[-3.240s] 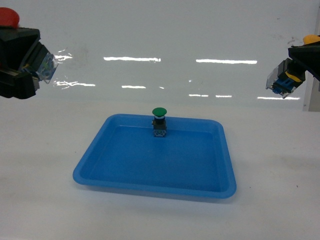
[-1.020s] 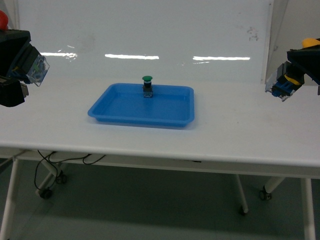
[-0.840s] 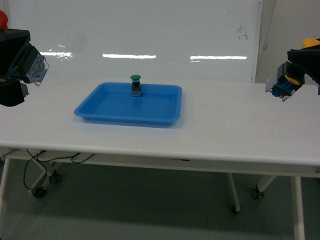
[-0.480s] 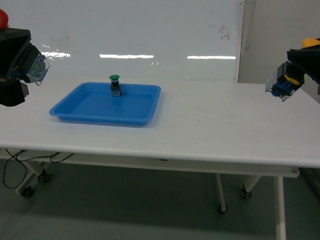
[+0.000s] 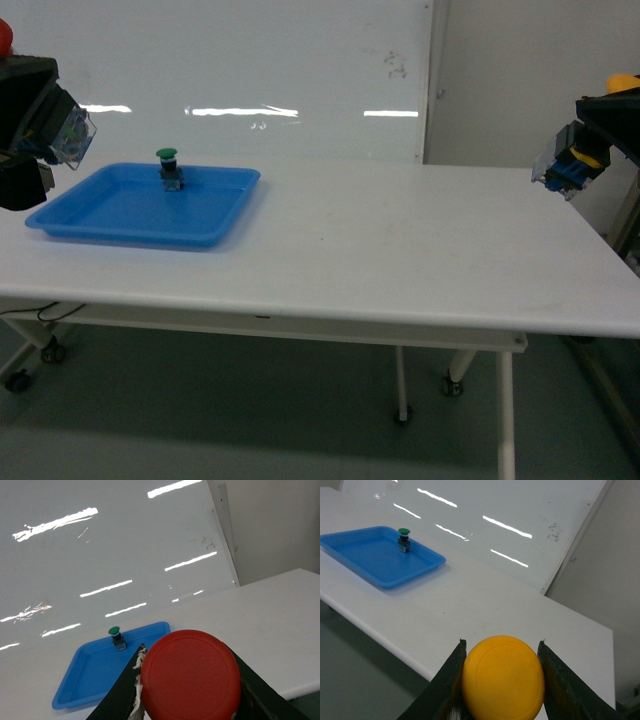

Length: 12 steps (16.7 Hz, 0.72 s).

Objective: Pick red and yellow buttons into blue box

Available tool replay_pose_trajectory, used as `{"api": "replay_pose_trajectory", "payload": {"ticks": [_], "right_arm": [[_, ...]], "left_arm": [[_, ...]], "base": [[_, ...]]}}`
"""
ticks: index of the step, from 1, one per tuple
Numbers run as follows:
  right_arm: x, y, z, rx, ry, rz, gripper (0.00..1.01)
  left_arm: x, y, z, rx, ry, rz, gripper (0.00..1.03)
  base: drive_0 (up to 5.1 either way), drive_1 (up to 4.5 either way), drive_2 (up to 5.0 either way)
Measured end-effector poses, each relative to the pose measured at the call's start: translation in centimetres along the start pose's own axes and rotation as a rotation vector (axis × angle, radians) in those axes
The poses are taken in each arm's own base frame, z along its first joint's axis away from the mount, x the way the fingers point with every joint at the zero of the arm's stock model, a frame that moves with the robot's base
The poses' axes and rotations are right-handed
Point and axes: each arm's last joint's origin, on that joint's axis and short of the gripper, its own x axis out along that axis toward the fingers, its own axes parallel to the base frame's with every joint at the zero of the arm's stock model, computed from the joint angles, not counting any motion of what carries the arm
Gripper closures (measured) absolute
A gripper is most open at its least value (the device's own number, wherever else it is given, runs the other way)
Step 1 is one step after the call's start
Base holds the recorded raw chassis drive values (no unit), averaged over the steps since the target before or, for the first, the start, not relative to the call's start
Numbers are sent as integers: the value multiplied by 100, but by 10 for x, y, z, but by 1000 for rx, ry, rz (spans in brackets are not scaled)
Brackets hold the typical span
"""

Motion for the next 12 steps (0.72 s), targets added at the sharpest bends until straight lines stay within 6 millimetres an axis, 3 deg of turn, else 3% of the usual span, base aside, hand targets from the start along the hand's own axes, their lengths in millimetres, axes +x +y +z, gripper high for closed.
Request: {"api": "replay_pose_trajectory", "payload": {"ticks": [12], "right_arm": [[0,0,0,1,1,1,67]], "left_arm": [[0,0,0,0,2,-1,71]], "base": [[469,-225,-225]]}}
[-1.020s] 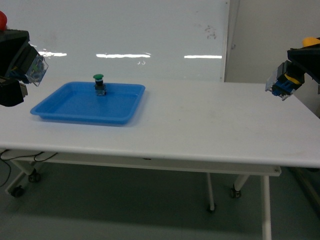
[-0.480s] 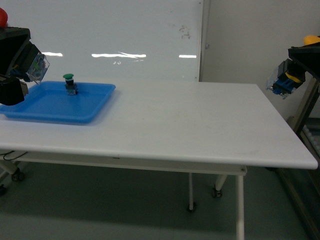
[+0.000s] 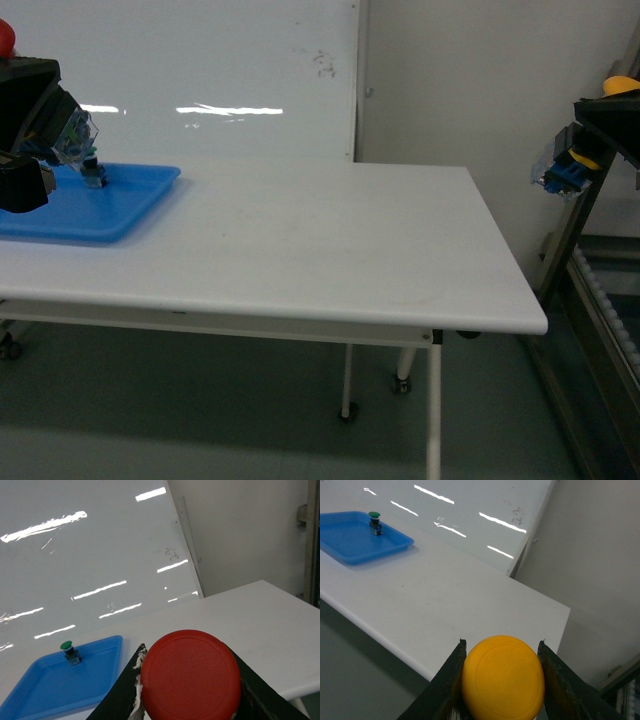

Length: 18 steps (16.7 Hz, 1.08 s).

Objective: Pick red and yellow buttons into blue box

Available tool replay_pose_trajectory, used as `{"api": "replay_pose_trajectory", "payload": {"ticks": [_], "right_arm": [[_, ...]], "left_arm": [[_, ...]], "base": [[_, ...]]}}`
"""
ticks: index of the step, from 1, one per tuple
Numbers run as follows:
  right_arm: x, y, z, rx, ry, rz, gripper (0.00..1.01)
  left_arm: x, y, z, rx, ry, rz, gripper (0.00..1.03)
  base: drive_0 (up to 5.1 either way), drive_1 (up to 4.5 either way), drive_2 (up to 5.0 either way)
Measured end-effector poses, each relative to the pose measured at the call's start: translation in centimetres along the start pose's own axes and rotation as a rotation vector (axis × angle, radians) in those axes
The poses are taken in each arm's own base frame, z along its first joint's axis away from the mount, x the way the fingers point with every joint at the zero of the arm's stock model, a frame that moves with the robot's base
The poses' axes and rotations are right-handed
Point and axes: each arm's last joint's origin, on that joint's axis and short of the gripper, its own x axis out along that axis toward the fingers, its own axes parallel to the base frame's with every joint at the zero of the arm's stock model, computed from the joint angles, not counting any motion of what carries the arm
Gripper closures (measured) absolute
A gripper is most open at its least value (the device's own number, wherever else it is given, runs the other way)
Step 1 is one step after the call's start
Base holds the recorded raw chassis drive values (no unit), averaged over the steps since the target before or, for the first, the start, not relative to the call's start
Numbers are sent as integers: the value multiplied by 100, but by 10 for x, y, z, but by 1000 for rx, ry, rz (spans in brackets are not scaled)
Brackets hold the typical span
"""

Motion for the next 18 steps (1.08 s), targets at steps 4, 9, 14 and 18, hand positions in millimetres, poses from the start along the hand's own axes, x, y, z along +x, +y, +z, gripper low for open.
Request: {"api": "replay_pose_trajectory", "payload": {"ticks": [4,9,14,18], "right_arm": [[0,0,0,0,0,-1,67],[0,0,0,1,2,0,67],[0,0,0,-1,-2,0,67],[0,0,0,0,0,1,67]], "left_arm": [[0,0,0,0,1,0,71],[0,0,0,0,4,-2,71],[0,0,0,0,-1,-1,71],[0,0,0,0,1,-1,71]], "base": [[481,-242,-242],[468,-340,-161],[447,-223,-223],[436,-214,-214]]}}
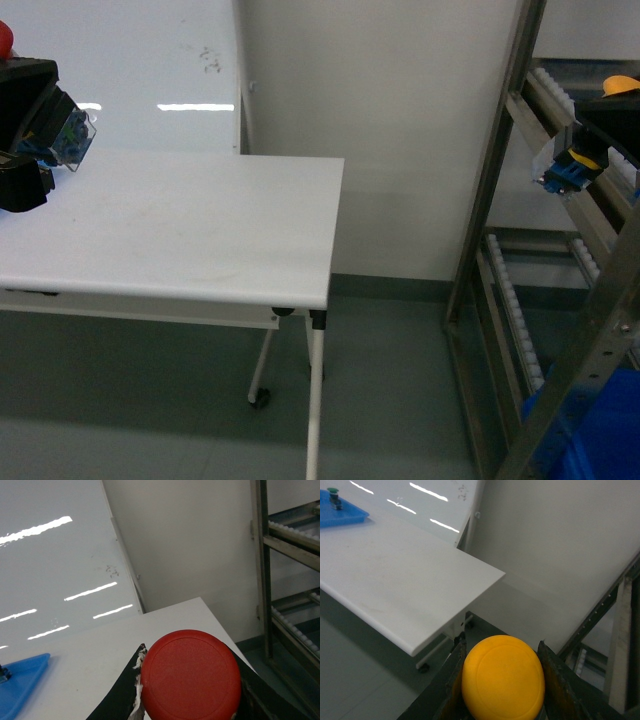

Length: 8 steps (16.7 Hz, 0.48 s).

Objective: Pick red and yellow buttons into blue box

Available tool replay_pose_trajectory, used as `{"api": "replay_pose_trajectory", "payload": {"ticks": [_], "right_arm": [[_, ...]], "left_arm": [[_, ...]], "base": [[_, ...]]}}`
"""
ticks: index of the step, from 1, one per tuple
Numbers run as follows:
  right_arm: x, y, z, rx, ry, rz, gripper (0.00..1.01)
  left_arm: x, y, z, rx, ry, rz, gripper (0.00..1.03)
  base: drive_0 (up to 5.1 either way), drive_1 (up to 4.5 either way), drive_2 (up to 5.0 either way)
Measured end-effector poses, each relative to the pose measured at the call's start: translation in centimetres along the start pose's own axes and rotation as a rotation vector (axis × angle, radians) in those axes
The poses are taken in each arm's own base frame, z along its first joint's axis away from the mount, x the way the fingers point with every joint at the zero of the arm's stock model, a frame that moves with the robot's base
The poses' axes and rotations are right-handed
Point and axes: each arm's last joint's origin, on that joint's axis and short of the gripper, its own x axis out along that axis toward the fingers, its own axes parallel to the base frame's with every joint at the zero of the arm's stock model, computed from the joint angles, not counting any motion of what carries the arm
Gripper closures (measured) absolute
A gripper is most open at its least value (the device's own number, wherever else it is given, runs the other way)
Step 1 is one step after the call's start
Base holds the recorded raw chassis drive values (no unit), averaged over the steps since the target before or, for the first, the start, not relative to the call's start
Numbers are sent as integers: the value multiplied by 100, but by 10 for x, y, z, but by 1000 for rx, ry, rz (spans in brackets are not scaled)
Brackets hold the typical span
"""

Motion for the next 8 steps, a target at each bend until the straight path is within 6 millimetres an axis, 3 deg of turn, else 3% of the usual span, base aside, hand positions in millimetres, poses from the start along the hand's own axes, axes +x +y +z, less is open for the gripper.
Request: {"api": "replay_pose_trajectory", "payload": {"ticks": [8], "right_arm": [[0,0,0,-1,-2,0,67]], "left_arm": [[0,0,0,0,-1,0,71]], "base": [[429,-205,-205]]}}
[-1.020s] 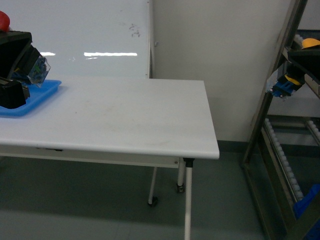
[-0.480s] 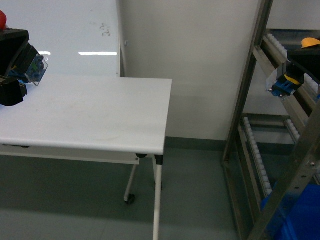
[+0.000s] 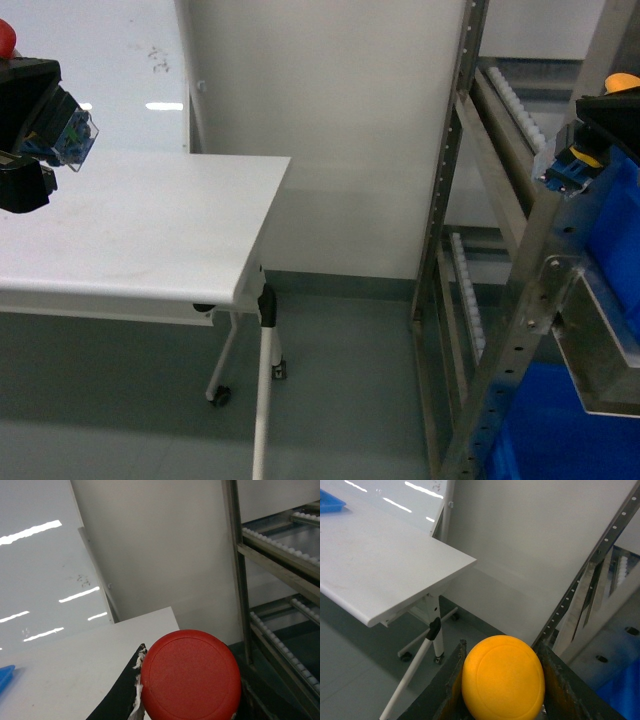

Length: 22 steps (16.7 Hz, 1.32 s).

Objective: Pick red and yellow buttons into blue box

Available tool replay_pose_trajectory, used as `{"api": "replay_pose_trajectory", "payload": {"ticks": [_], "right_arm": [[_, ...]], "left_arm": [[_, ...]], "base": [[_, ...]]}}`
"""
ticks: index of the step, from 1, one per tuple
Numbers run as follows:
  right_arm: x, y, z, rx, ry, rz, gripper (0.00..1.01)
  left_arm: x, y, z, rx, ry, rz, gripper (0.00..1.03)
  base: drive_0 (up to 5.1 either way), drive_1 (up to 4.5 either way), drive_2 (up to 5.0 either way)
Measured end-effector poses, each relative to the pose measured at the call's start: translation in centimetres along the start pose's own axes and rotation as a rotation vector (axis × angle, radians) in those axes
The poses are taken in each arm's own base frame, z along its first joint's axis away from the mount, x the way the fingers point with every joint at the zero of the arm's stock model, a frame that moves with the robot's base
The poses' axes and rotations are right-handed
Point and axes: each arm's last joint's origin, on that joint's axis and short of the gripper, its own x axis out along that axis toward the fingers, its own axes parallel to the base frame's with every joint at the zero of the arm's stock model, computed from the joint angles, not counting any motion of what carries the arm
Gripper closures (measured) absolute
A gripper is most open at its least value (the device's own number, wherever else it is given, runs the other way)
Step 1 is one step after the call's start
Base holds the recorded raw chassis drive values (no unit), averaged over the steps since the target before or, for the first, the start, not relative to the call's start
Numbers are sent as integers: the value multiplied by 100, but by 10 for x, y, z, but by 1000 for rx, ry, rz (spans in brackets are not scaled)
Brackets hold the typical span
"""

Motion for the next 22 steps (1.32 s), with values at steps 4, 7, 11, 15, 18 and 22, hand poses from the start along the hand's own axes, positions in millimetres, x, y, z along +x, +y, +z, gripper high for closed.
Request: {"api": "replay_pose_trajectory", "payload": {"ticks": [4,7,11,15,18,22], "right_arm": [[0,0,0,0,0,1,67],[0,0,0,0,0,0,67],[0,0,0,0,1,0,67],[0,0,0,0,1,0,67],[0,0,0,0,0,0,67],[0,0,0,0,1,-1,67]], "left_arm": [[0,0,0,0,1,-1,71],[0,0,0,0,-1,0,71],[0,0,0,0,-1,0,71],[0,0,0,0,-1,0,71],[0,0,0,0,-3,1,71],[0,0,0,0,0,1,71]], "base": [[426,-208,-208],[434,-197,-197],[439,-193,-193],[427,-205,-205],[437,-214,-214],[459,-237,-237]]}}
